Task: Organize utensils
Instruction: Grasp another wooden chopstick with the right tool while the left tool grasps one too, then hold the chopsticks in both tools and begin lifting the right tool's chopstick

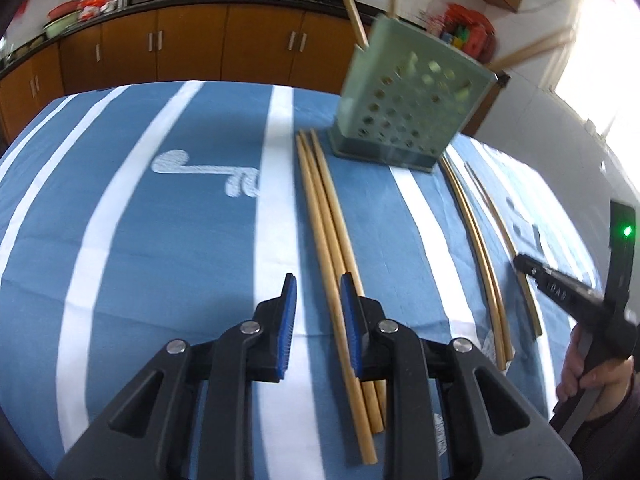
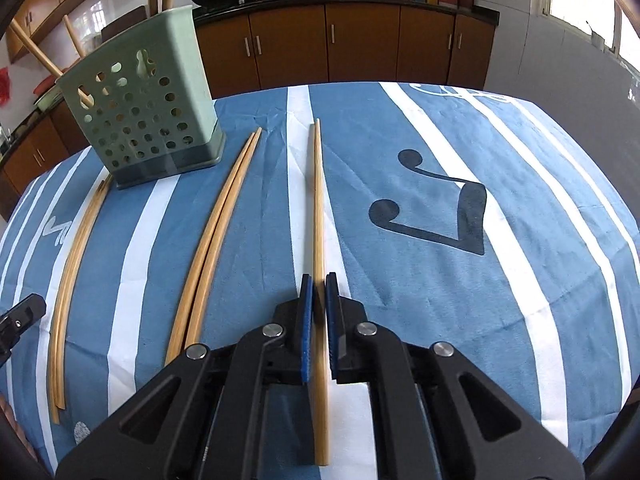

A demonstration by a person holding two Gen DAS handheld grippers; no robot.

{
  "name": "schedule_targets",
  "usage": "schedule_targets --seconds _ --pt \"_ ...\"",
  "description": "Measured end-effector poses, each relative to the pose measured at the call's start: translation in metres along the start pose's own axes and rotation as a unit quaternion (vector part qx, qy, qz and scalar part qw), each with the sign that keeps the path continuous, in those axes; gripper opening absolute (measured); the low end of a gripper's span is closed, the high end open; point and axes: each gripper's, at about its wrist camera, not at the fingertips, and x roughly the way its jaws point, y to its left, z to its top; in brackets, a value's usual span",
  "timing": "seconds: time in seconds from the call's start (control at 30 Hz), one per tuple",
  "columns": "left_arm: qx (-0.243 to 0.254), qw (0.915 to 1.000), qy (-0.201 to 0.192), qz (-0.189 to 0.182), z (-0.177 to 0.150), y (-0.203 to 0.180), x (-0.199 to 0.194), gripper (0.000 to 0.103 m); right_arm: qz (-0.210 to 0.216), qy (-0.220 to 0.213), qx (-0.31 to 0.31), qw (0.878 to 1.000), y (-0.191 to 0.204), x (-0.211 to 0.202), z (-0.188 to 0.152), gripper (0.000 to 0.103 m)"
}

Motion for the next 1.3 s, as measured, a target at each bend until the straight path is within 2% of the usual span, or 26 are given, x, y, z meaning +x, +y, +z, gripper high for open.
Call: schedule_targets --seconds 0.2,0.27,0.4,0.53,0.67,0.83,1.3 --pt "0.023 0.9992 0.008 0.032 -0.003 -0.008 0.009 0.018 0.001 -0.001 0.000 1.000 0.000 0.000 -0.001 0.007" --pt "0.020 0.9986 0.008 0.049 -0.002 -0.005 0.011 0.013 0.000 -0.001 0.000 1.000 0.000 0.000 -0.001 0.007" --pt "0.006 0.9984 0.007 0.056 0.003 0.002 0.012 0.013 0.001 -0.002 -0.003 1.000 0.001 0.000 -0.001 0.007" --pt "0.014 0.9969 0.001 0.077 0.007 0.005 0.015 0.009 0.008 -0.006 -0.005 1.000 0.001 -0.002 -0.003 0.008" --pt "-0.018 0.9958 -0.002 0.090 0.021 0.030 0.018 0.008 0.009 -0.007 -0.015 1.000 0.003 0.000 -0.001 0.007" --pt "-0.035 0.9955 -0.008 0.088 0.027 0.055 0.017 0.010 -0.004 -0.014 -0.021 1.000 0.004 0.007 0.006 0.007" --pt "-0.028 0.9955 -0.013 0.089 0.025 0.055 0.016 0.010 -0.005 -0.014 -0.019 1.000 0.002 0.011 0.011 0.008"
